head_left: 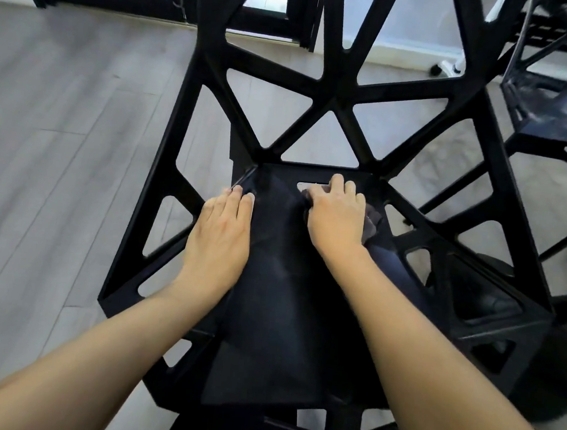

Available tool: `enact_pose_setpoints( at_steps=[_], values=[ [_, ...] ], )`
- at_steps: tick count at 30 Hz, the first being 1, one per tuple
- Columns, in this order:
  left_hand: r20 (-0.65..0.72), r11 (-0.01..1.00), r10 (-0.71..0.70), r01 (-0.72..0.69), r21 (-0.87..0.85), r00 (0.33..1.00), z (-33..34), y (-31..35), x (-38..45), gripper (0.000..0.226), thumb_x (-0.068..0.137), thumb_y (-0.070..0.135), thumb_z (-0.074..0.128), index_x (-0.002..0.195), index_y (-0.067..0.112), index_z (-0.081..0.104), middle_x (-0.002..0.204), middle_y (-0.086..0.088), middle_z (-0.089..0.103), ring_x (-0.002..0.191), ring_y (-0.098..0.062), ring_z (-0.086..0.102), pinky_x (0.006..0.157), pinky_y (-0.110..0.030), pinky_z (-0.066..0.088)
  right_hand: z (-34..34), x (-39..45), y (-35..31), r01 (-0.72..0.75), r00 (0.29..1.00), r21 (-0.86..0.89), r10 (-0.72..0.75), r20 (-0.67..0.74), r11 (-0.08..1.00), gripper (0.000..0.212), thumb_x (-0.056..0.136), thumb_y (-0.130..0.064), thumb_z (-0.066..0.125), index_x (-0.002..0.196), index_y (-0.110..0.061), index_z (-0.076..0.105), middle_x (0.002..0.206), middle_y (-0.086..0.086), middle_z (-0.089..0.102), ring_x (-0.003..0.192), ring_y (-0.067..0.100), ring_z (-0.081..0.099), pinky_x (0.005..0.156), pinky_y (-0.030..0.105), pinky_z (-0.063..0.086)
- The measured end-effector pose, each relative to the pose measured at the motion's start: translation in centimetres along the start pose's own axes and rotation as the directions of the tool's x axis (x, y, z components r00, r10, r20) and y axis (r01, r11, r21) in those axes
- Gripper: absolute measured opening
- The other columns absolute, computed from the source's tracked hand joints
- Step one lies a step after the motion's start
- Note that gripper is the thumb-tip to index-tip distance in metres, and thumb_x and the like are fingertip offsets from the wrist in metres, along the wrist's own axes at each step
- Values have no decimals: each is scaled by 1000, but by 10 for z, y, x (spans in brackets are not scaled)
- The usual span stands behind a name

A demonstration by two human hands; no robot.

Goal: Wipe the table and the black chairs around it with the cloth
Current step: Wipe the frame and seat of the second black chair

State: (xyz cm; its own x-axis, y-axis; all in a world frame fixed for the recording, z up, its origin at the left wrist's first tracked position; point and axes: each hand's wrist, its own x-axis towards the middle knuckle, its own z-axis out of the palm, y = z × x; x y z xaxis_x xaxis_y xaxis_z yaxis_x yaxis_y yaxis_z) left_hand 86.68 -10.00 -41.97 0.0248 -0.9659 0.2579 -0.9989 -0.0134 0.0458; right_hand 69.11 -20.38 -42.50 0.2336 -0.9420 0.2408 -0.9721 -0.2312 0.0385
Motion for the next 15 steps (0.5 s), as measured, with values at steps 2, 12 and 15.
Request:
enact_pose_setpoints(
  at_steps=[2,12,15],
  values=[
    [-9,1000,-3,3,8,1000,2,-2,0,50,88,3,67,135,2,50,142,-23,52,136,-36,46,112,-42,36,-4,-13,-2,58,998,25,-58,-28,998,27,79,-24,73,105,-20,69,108,14,57,91,33,54,73,42,43],
    [-51,997,65,-63,48,997,6,-3,0,52,82,0,64,132,14,63,147,-35,41,137,-46,41,112,-47,29,-36,42,80,-36,999,-274,39,5,961,11,90,-12,57,96,-12,67,104,10,55,95,31,55,71,38,33],
    [-45,996,58,-54,77,997,3,-2,0,52,87,10,47,137,17,60,148,-42,34,138,-50,38,110,-51,31,-36,49,66,71,997,-405,-47,69,911,16,90,-10,53,91,-15,67,95,4,53,82,23,48,67,35,31]
  ],
)
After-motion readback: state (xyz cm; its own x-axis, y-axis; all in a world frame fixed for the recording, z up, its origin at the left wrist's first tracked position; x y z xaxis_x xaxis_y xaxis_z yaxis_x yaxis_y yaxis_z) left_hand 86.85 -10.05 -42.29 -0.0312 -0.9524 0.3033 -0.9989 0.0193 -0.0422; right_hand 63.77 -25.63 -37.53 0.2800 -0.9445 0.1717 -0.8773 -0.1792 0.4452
